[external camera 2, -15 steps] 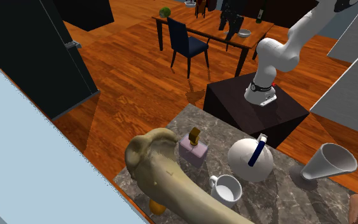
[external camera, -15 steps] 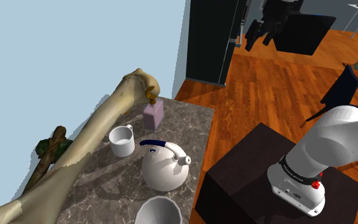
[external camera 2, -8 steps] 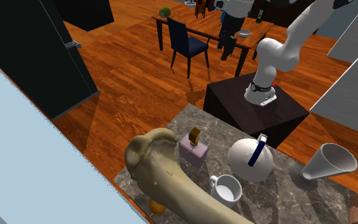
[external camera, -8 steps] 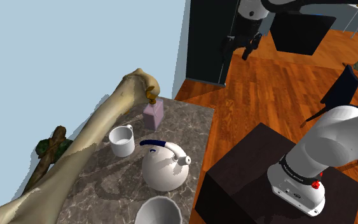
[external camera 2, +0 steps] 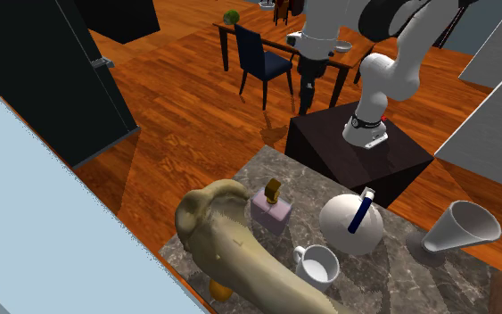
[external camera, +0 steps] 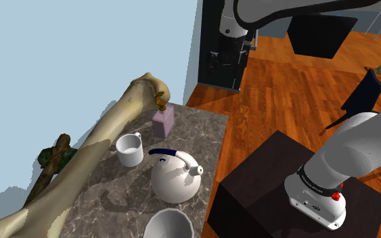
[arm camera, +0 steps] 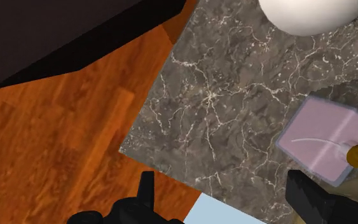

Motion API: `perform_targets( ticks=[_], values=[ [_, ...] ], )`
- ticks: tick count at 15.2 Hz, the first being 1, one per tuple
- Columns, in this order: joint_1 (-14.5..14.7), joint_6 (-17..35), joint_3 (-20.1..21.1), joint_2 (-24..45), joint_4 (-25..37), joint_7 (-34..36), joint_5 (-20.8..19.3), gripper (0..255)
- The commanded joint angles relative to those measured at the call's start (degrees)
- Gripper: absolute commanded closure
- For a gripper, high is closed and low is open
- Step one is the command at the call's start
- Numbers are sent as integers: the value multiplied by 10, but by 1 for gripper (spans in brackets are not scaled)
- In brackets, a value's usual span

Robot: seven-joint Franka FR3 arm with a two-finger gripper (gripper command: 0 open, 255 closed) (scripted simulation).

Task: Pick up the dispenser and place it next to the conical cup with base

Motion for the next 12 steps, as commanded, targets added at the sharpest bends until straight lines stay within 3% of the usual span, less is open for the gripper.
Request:
perform_targets(
  ticks=[1,12],
  values=[
    [0,14,16,45,21,43,7,0],
    [16,60,55,293,180,234,13,0]
  ],
)
